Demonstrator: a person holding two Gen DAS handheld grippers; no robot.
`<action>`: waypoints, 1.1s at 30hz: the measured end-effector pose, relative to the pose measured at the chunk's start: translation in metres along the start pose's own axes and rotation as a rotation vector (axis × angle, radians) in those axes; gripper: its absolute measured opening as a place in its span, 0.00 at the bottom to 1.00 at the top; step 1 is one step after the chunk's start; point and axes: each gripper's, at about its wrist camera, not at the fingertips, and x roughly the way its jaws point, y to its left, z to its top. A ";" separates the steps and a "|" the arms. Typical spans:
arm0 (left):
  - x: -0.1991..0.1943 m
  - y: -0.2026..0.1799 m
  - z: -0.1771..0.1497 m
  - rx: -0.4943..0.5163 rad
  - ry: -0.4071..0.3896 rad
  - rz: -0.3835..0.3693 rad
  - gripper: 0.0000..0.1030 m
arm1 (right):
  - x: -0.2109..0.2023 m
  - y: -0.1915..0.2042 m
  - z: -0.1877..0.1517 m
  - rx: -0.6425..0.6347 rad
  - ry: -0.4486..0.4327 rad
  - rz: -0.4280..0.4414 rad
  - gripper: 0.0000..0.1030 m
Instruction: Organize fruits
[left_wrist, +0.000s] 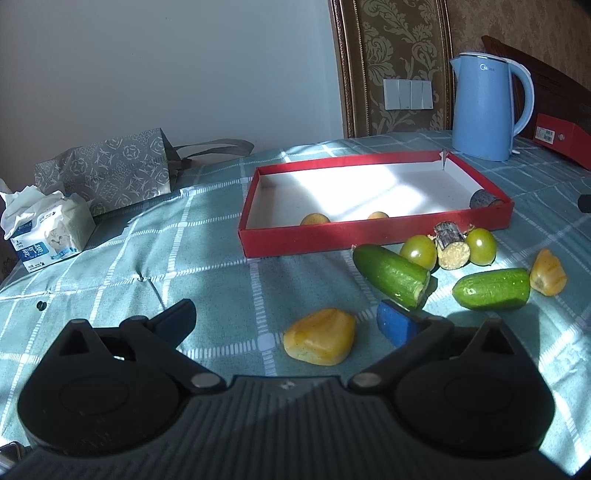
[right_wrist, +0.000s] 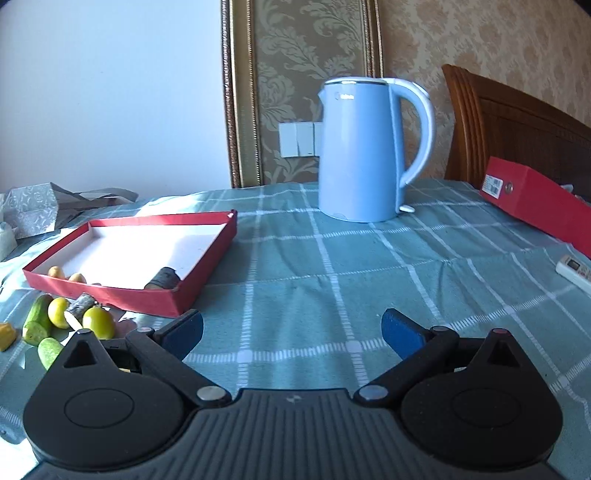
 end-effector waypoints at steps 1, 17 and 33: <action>0.002 -0.002 0.000 0.003 0.009 -0.003 1.00 | 0.000 0.007 0.003 -0.016 0.000 0.015 1.00; 0.013 -0.012 0.007 -0.023 -0.020 0.041 1.00 | 0.075 -0.070 -0.005 0.045 0.179 -0.140 1.00; 0.012 0.008 0.010 -0.128 -0.013 0.031 1.00 | 0.075 -0.071 -0.007 0.052 0.181 -0.137 1.00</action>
